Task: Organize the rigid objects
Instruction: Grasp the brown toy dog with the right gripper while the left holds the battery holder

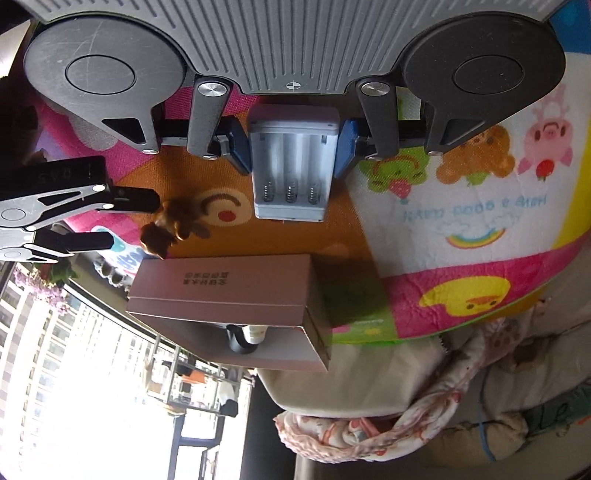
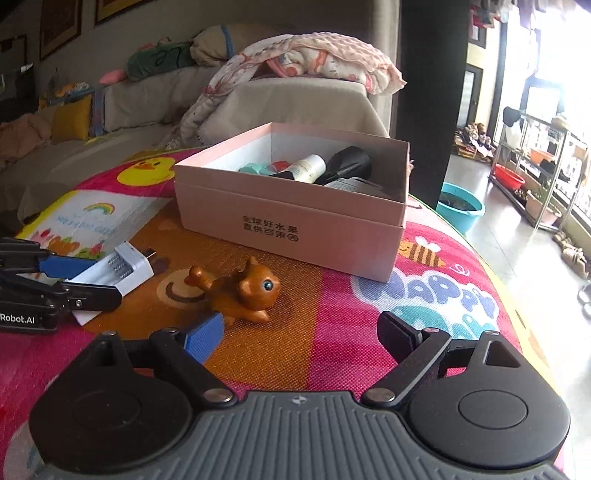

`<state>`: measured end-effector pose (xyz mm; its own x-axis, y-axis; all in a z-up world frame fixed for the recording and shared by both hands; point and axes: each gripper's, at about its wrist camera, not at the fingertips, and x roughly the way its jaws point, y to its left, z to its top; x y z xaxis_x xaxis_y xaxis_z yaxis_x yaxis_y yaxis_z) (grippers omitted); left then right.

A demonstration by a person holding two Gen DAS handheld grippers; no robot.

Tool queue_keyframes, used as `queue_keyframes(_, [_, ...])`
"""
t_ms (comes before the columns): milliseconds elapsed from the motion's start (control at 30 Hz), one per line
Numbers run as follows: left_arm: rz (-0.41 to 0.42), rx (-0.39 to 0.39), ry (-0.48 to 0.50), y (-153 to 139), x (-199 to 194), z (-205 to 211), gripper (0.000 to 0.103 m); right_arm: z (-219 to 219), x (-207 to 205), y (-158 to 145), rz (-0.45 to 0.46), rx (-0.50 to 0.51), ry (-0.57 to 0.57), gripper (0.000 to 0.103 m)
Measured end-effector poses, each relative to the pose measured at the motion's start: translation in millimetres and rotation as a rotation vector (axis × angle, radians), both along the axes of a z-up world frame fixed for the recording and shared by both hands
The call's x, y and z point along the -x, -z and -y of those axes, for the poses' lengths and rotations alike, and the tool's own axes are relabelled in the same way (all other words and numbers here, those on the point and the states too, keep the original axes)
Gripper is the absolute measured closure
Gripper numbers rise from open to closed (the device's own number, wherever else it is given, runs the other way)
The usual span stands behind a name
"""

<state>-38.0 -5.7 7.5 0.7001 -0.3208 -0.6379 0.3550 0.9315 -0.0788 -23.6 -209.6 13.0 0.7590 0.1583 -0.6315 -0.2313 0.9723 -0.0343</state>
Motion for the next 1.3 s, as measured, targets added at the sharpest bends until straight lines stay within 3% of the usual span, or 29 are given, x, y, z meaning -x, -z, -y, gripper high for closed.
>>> queue_keyframes(100, [0.022, -0.038, 0.012, 1, 7, 6, 0.050, -10, -6, -1, -0.019, -0.022, -0.020, 0.012])
queue_keyframes(267, [0.009, -0.016, -0.002, 2, 4, 4, 0.049, -30, -19, 2, -0.033, 0.010, -0.042, 0.018])
queue_keyframes(367, [0.018, -0.020, -0.002, 3, 5, 5, 0.049, -32, -24, 2, -0.034, 0.001, -0.040, 0.034])
queue_keyframes(433, [0.018, -0.011, -0.004, 3, 5, 3, 0.049, -34, -25, 1, -0.031, 0.000, -0.043, 0.052])
queue_keyframes(467, [0.018, -0.008, -0.004, 3, 5, 3, 0.049, -35, -25, 0, -0.032, 0.001, -0.046, 0.054])
queue_keyframes(767, [0.029, -0.064, -0.015, 0, 4, 15, 0.050, -31, 0, -8, -0.053, 0.015, -0.086, 0.054])
queue_keyframes(1067, [0.052, -0.138, 0.158, -7, 49, 27, 0.050, -12, 46, -21, -0.050, 0.055, -0.115, 0.054])
queue_keyframes(1167, [0.089, -0.126, 0.172, -22, 57, 28, 0.050, -4, 56, -28, -0.032, 0.055, -0.108, 0.054])
queue_keyframes(1300, [0.222, -0.111, 0.180, -70, 46, 32, 0.050, 13, 54, -57, -0.004, -0.040, -0.087, 0.055])
